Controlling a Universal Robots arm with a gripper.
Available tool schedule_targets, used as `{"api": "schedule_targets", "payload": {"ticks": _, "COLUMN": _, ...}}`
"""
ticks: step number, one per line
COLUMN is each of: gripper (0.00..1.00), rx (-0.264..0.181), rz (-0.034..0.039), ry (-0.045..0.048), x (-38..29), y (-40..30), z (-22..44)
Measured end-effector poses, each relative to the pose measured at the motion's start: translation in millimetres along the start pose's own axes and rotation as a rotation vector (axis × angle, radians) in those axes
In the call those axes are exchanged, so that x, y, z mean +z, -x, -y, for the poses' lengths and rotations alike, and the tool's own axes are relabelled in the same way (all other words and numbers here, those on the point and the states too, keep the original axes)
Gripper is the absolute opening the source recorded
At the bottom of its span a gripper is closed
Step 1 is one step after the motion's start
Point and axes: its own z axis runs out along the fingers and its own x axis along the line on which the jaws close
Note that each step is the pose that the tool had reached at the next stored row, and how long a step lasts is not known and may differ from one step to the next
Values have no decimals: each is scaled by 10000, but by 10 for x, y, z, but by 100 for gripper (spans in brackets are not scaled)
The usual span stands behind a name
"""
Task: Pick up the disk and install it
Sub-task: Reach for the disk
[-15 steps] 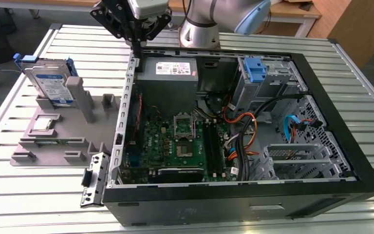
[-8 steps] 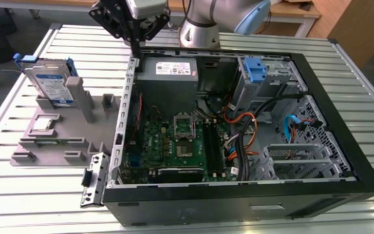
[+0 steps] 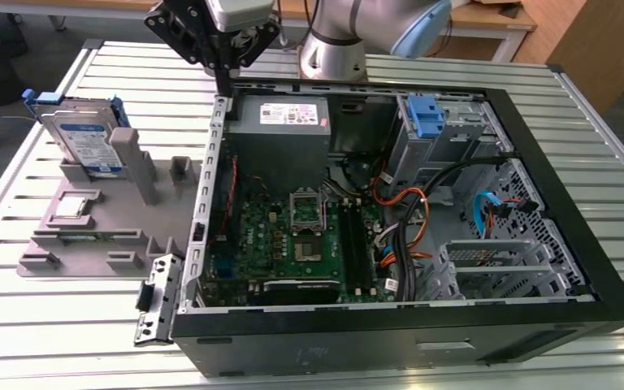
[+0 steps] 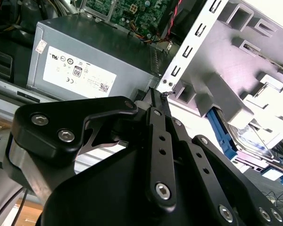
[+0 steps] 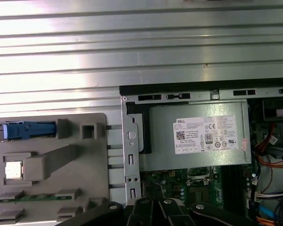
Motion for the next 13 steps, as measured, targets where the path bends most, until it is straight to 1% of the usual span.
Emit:
{"api": "schedule_targets", "payload": {"ticks": 8, "gripper": 10, "rx": -1, "rz": 1, "ry": 0, "x": 0, "y": -53, "z": 4}}
{"api": "schedule_targets", "payload": {"ticks": 13, "gripper": 10, "rx": -1, "rz": 1, "ry": 0, "x": 0, "y": -70, "z": 5}}
